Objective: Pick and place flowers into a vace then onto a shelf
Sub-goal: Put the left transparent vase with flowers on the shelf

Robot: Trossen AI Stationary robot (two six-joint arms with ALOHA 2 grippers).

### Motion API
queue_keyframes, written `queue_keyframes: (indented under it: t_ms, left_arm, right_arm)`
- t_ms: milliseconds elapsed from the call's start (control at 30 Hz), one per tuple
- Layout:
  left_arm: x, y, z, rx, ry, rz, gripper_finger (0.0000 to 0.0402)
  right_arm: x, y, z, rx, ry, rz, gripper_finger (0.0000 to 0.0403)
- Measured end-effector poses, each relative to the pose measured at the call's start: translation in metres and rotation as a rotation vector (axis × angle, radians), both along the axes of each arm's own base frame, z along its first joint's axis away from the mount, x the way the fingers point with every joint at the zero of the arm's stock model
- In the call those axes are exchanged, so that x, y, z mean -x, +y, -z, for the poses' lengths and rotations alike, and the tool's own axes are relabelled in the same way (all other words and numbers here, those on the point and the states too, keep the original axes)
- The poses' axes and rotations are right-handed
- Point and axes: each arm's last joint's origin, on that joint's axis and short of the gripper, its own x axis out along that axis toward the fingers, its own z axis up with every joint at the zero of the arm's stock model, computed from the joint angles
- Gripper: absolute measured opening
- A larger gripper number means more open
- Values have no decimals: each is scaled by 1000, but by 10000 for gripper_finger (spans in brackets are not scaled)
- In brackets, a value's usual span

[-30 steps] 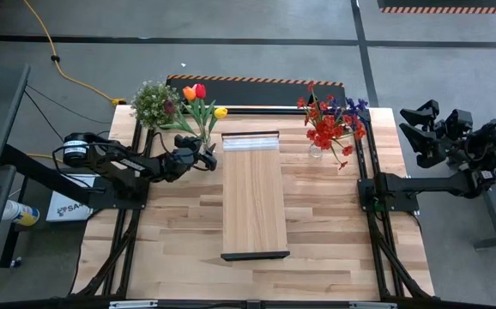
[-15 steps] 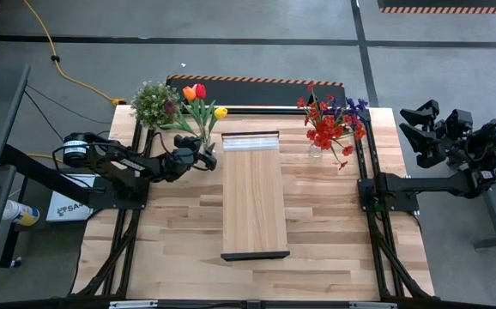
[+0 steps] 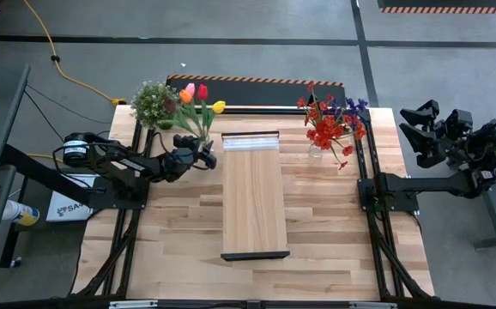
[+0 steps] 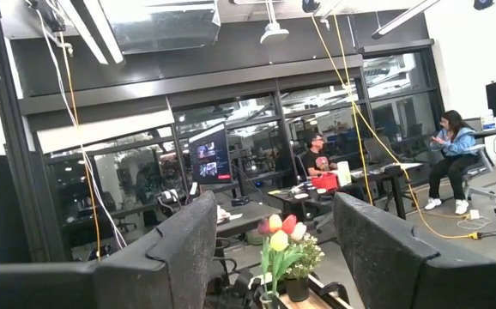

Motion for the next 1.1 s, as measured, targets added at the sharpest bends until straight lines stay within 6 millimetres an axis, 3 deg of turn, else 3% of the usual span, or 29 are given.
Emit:
queue_keyframes:
  t_ms: [200, 567, 767, 1100]
  left_arm:
    - [-3, 1, -8, -17, -53, -21, 203]
    - [3, 1, -48, -102, -105, -51, 203]
    - [12, -1, -85, -115, -111, -53, 203]
    - [15, -3, -170, -66, -124, -1, 203]
  right_arm:
    - [0, 0, 0, 0, 0, -1, 222]
    - [0, 0, 0, 1, 0, -3, 222]
    - [0, 0, 0, 4, 1, -3, 222]
    - [0, 0, 0, 4, 1, -2, 222]
